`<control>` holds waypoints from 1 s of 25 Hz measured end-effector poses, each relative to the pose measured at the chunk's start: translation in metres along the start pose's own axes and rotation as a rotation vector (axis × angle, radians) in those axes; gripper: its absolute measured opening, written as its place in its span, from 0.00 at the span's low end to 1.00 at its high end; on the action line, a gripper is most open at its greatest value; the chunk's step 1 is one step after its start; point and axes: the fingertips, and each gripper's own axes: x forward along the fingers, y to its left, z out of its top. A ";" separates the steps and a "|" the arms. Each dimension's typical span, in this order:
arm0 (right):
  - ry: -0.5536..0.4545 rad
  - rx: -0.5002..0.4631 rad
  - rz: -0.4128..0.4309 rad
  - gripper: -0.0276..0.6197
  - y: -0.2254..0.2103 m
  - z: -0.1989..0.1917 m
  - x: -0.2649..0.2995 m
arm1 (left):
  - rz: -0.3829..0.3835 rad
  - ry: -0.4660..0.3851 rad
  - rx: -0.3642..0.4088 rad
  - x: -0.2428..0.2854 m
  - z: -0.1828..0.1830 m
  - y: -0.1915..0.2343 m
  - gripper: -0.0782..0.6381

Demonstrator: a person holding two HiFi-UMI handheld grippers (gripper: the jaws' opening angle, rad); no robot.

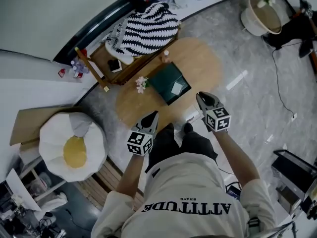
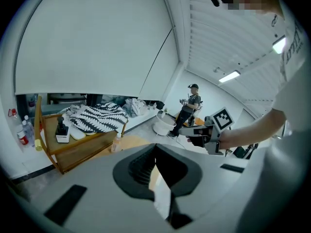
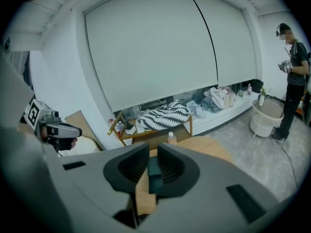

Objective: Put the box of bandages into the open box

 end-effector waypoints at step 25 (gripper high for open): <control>-0.139 -0.281 0.247 0.08 0.005 0.007 -0.190 | 0.262 -0.249 0.022 -0.076 -0.007 -0.169 0.14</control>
